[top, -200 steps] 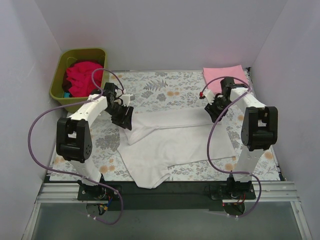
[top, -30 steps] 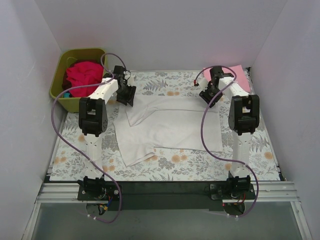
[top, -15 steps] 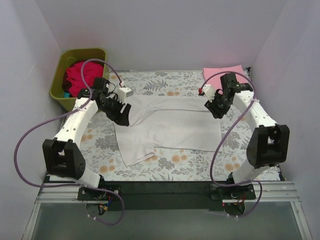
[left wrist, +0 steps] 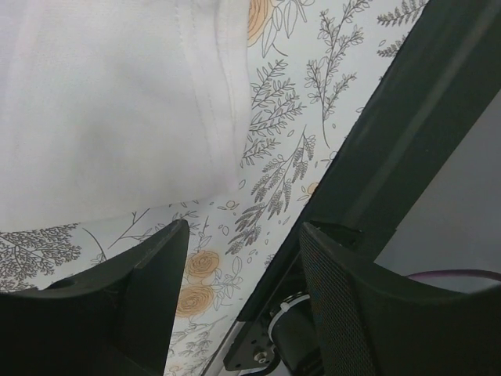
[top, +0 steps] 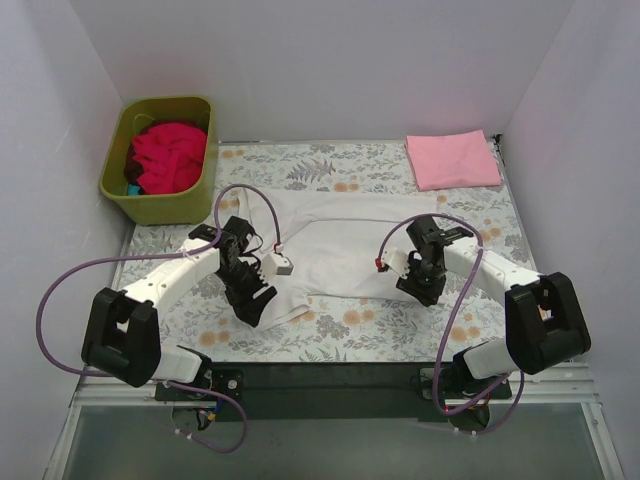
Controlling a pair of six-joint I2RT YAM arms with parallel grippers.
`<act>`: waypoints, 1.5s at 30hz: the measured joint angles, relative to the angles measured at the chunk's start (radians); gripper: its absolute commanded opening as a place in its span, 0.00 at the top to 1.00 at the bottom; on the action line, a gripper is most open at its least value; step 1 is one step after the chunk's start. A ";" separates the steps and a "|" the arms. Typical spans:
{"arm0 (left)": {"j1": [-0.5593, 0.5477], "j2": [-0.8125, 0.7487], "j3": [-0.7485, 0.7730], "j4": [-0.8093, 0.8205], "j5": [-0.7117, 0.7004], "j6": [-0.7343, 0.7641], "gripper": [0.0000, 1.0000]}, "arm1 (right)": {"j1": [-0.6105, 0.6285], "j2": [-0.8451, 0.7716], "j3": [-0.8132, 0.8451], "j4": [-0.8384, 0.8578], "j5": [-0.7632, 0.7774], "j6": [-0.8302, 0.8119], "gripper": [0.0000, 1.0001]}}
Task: Fold and stack the t-shirts
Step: Fold the tshirt
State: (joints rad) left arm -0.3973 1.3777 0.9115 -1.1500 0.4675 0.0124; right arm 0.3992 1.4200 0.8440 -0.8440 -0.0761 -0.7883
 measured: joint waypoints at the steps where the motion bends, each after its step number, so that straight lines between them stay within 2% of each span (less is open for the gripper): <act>1: -0.003 0.000 -0.003 0.010 -0.005 0.000 0.43 | 0.002 0.000 -0.014 0.016 0.011 0.000 0.59; 10: -0.040 0.000 -0.044 0.066 -0.043 0.000 0.42 | 0.002 0.000 -0.104 0.108 0.082 -0.003 0.60; 15: -0.081 0.001 -0.082 0.100 -0.068 -0.001 0.42 | 0.008 -0.006 -0.117 0.121 0.113 -0.004 0.72; 22: -0.147 0.016 -0.138 0.164 -0.122 -0.002 0.43 | 0.009 -0.005 -0.121 0.146 0.153 -0.001 0.95; 25: -0.177 0.030 -0.160 0.194 -0.158 -0.005 0.45 | 0.009 -0.003 -0.121 0.154 0.164 0.000 0.99; 27: -0.200 0.032 -0.170 0.210 -0.185 -0.009 0.49 | 0.009 -0.001 -0.121 0.160 0.171 0.000 0.99; 29: -0.223 0.031 -0.175 0.225 -0.216 -0.010 0.60 | 0.009 0.002 -0.121 0.165 0.178 0.000 0.99; 32: -0.248 0.020 -0.190 0.254 -0.260 -0.029 0.89 | 0.009 0.002 -0.120 0.167 0.183 0.000 0.99; 34: -0.257 0.012 -0.198 0.270 -0.279 -0.033 0.99 | 0.009 0.002 -0.120 0.169 0.185 0.000 0.99; 40: -0.261 -0.015 -0.199 0.248 -0.292 -0.053 1.00 | 0.009 -0.005 -0.122 0.169 0.186 -0.001 0.99; 45: -0.262 -0.098 -0.116 0.131 -0.282 -0.069 1.00 | 0.009 -0.067 -0.146 0.159 0.174 -0.009 0.99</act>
State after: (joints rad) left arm -0.6590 1.2797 0.7952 -1.0187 0.1860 -0.0563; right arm 0.4080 1.3533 0.6975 -0.6853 0.0982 -0.7975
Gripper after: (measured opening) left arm 0.021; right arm 0.020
